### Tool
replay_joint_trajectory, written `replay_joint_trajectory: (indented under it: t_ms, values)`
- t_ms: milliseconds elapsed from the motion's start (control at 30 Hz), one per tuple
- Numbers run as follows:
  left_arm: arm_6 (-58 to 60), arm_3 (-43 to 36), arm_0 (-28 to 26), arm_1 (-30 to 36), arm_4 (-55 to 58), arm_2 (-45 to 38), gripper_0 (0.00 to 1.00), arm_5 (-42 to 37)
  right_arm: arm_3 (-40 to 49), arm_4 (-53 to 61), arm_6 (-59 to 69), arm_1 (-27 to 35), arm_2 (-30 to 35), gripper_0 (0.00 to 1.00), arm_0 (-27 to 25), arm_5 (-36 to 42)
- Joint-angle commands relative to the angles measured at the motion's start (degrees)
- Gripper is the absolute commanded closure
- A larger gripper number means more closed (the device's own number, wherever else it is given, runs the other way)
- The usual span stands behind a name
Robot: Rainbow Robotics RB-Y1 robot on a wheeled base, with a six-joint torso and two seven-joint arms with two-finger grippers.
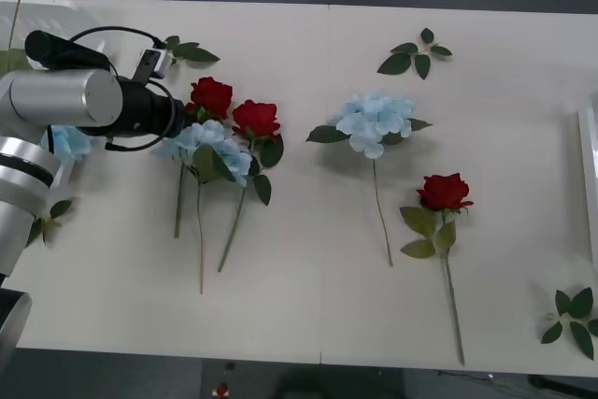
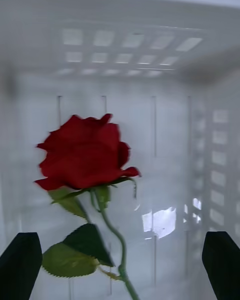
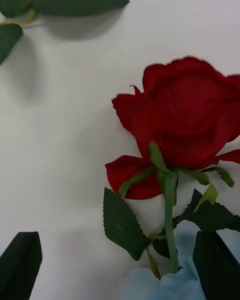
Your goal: Put the red flowers into the right box and the blue flowers into the left box
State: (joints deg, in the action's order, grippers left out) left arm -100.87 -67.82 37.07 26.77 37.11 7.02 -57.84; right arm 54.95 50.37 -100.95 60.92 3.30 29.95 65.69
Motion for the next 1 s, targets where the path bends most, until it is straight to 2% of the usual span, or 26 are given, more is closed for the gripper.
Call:
replay_joint_trajectory:
  t_ms: [33, 300, 367, 400, 467, 667, 733, 767, 833, 1000]
  values:
    - [3.0, 1.6, 3.3, 1.6, -0.5, 2.8, 0.12, 0.8, 12.7, 2.9, 7.8, 0.4, 0.7, 0.05, -3.6, 4.0]
    - [3.4, 3.3, 4.1, 1.2, -1.0, 5.9, 0.12, 1.1, 43.0, 4.8, 21.1, 0.4, 2.0, 0.05, -18.1, 8.6]
    - [3.4, 3.7, 4.1, 0.8, -1.3, 5.8, 0.18, 1.3, 48.1, 5.2, 22.9, 0.4, 2.5, 0.04, -21.2, 8.7]
    - [3.4, 4.3, 4.1, 0.5, -1.5, 5.8, 0.36, 1.9, 53.3, 5.7, 24.9, 0.4, 2.8, 0.04, -24.4, 8.7]
    - [3.4, 5.0, 4.1, 0.1, -2.0, 5.9, 0.49, 2.6, 58.6, 6.0, 26.8, 0.4, 2.8, 0.04, -27.3, 8.7]
    - [3.3, 6.7, 4.1, -0.5, -2.7, 5.9, 0.72, 3.9, 69.1, 6.3, 33.2, 0.4, 1.5, 0.04, -32.4, 8.7]
    - [3.4, 6.7, 4.1, -0.6, -2.7, 5.9, 0.87, 3.9, 71.3, 5.7, 35.0, 0.4, 0.0, 0.04, -32.9, 8.8]
    - [3.4, 6.8, 4.1, -0.5, -2.7, 5.9, 0.92, 3.9, 72.0, 5.1, 35.7, 0.4, -1.1, 0.04, -32.9, 8.6]
    - [3.4, 6.8, 4.1, -0.5, -2.7, 5.8, 0.99, 3.9, 73.1, 3.4, 37.7, 0.4, -3.9, 0.04, -32.8, 7.1]
    - [3.4, 6.7, 4.1, -0.5, -2.7, 4.9, 1.0, 4.5, 73.2, -1.7, 40.9, 0.4, -13.6, 0.04, -29.4, 3.6]
